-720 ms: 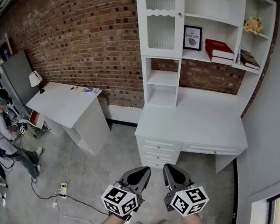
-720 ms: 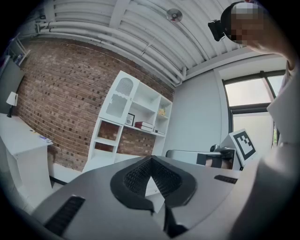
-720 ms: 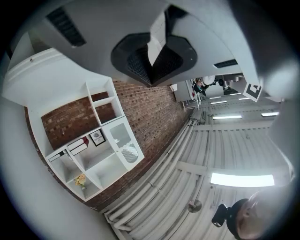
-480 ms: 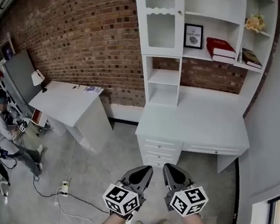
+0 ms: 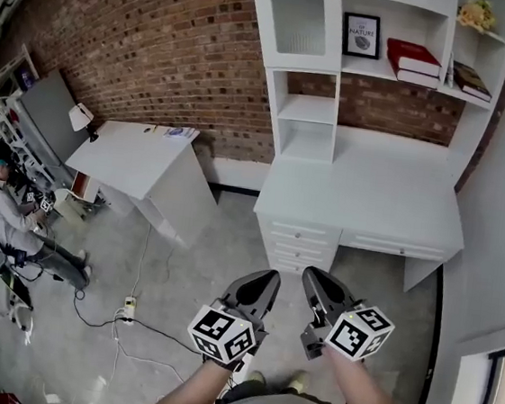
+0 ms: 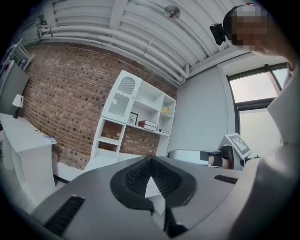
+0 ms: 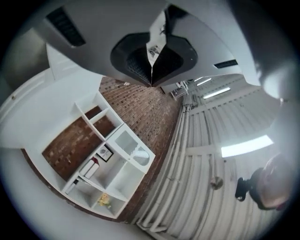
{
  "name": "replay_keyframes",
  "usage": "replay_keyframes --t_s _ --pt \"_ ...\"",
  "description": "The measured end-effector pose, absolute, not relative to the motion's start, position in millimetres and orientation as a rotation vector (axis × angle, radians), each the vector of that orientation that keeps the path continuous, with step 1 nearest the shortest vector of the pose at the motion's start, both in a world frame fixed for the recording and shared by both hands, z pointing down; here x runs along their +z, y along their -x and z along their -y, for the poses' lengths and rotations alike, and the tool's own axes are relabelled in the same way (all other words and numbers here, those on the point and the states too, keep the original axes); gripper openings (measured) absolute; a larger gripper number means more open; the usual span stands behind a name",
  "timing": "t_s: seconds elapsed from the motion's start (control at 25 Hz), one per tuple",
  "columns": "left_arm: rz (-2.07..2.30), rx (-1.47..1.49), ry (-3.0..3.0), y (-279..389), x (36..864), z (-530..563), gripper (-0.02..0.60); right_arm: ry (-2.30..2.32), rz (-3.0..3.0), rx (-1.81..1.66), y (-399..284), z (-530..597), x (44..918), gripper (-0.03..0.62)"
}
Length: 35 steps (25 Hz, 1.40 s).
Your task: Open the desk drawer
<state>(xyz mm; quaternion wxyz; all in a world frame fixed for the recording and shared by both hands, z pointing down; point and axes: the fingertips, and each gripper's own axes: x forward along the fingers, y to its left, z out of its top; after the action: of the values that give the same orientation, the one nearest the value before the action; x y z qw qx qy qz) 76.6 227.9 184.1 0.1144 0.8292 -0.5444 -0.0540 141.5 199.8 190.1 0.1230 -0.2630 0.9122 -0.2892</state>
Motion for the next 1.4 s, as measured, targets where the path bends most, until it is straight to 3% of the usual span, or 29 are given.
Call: replay_keyframes --t_s 0.44,0.8,1.4 --pt "1.623 -0.143 -2.380 -72.4 214.1 -205.4 0.012 0.815 -2.661 -0.952 -140.7 -179.0 229.5 0.018" --pt "1.574 -0.121 -2.364 -28.5 269.2 -143.8 0.012 0.989 -2.649 -1.037 -112.5 -120.3 298.1 0.018" --pt "1.336 0.003 -2.426 63.7 424.4 3.1 0.012 1.462 -2.628 -1.260 -42.0 15.1 529.4 0.020"
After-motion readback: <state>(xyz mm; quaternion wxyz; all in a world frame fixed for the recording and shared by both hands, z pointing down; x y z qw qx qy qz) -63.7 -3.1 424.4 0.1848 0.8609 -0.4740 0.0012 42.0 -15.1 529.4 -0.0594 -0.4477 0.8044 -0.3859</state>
